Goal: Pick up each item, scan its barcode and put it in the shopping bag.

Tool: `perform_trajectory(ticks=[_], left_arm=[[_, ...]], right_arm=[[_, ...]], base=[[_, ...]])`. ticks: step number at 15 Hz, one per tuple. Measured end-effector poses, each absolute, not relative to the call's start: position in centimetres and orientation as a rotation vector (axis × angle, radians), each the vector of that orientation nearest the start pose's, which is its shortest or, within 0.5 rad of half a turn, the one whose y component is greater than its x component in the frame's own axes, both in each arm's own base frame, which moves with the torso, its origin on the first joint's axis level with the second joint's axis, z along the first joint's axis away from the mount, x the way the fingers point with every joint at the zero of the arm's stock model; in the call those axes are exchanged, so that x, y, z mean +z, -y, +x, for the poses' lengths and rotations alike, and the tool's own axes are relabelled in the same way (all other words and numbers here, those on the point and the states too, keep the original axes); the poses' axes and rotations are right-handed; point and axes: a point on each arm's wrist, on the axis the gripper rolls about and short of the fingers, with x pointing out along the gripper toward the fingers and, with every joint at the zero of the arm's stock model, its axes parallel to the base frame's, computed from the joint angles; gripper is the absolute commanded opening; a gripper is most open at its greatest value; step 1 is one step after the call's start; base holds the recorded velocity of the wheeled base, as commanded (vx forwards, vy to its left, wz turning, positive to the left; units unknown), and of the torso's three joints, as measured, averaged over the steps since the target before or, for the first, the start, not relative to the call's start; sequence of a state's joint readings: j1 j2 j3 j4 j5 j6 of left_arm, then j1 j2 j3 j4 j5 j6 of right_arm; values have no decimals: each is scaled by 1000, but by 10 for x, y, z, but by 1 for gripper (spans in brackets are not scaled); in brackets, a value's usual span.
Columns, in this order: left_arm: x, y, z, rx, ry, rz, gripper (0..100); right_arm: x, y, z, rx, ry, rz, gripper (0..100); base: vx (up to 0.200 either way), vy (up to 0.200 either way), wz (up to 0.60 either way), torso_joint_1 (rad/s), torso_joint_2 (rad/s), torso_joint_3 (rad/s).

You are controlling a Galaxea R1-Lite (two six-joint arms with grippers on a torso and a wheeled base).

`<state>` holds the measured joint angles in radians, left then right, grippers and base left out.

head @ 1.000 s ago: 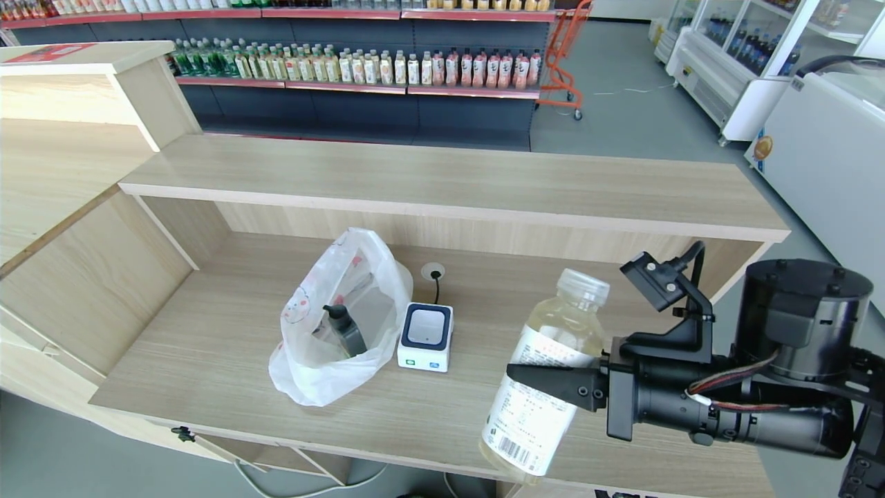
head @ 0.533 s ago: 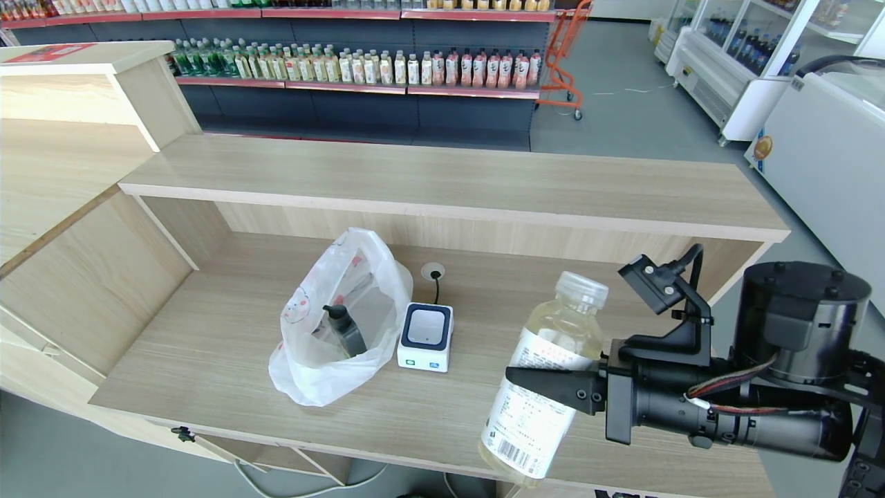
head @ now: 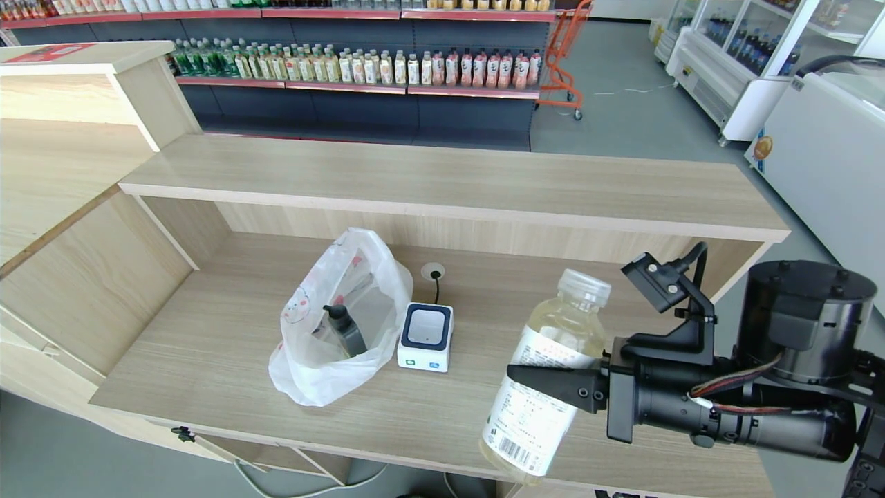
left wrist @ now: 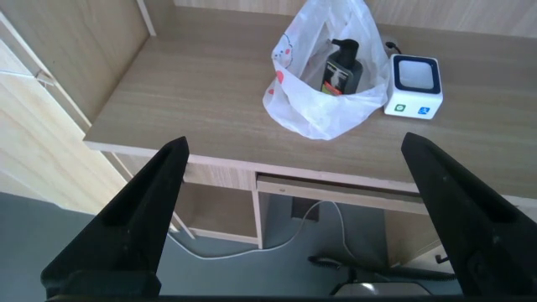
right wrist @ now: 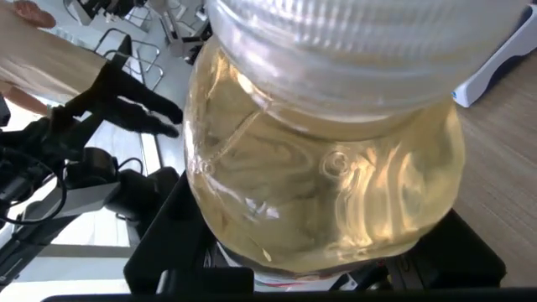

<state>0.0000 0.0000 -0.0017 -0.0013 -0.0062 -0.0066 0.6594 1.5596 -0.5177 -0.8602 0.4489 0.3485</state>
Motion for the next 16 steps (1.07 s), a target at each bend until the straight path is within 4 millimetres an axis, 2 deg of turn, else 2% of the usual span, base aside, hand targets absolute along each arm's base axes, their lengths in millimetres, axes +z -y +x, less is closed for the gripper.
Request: perform_trajectory(ticks=[2,4,5,7,9,12,16], left_arm=[[76,0,-23,-6,3,-7,100],[76,0,-23,-6,3,-7,100],[76,0,-23,-6,3,-6,100],[76,0,-23,-6,3,-7,100],[76,0,-23,-6,3,-6,100],[76,0,-23,-6,3,-7,100],[76,0,-23,-6,3,-7,100]], right_arm=[[168,-158,190,1071,-310,172,0],[165,-148,193,1061,-174,-74,0],[163,-137,200,1023,-86,-241,0],[163,-108,214,901,18,-461,0],[165,-87,222,796,84,-579,0],[163,-70,224,757,172,-813,0],[154,-64,212,794,219,-911,0]], base=[[0,0,0,0,0,0],[0,0,0,0,0,0],[0,0,0,0,0,0],[0,0,0,0,0,0],[0,0,0,0,0,0],[0,0,0,0,0,0],[0,0,0,0,0,0]])
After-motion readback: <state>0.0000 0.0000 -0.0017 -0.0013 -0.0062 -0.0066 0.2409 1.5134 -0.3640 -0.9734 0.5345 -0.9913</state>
